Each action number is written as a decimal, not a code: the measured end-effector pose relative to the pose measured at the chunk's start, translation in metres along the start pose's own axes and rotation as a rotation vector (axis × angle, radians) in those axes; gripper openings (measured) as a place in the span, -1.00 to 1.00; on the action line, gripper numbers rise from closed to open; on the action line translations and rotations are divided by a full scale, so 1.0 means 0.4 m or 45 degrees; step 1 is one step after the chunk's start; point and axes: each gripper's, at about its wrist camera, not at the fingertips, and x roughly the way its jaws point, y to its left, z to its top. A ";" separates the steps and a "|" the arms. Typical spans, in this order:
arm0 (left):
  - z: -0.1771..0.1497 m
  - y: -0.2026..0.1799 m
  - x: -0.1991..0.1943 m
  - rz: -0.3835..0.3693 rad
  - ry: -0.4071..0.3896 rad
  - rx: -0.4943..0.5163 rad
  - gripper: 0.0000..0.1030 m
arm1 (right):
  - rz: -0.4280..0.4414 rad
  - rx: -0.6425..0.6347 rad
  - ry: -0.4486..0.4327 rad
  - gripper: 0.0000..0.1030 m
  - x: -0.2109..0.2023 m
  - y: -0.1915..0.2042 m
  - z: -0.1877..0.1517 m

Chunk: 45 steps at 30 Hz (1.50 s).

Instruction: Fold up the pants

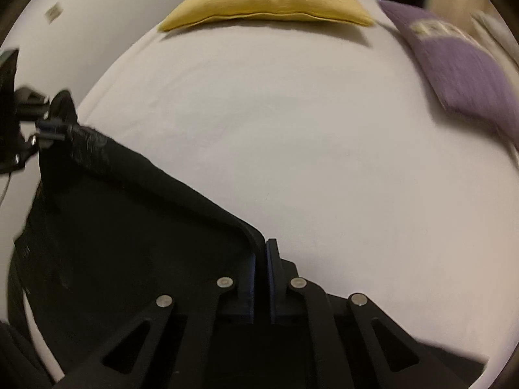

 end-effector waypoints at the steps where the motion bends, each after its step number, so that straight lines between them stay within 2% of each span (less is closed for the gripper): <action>1: -0.001 -0.006 -0.009 -0.001 -0.005 -0.002 -0.87 | 0.014 0.033 -0.015 -0.88 -0.010 0.001 -0.012; 10: -0.014 -0.129 -0.108 -0.024 -0.057 0.040 -0.87 | 0.072 0.219 -0.127 -0.89 -0.140 0.032 -0.153; 14: -0.043 -0.203 -0.151 -0.055 -0.064 0.070 -0.87 | 0.095 0.272 -0.154 -0.89 -0.183 0.081 -0.266; 20: -0.125 -0.318 -0.165 -0.111 -0.017 0.085 -0.87 | 0.108 0.356 -0.154 -0.89 -0.191 0.149 -0.392; 31: -0.248 -0.495 -0.159 -0.221 0.059 0.072 -0.87 | 0.105 0.448 -0.158 -0.89 -0.195 0.223 -0.526; 40: -0.285 -0.518 -0.190 -0.251 0.046 0.030 -0.86 | 0.048 0.372 -0.141 -0.89 -0.280 0.322 -0.607; 45: -0.318 -0.509 -0.215 -0.251 0.059 0.030 -0.87 | 0.010 0.330 -0.115 -0.89 -0.302 0.392 -0.621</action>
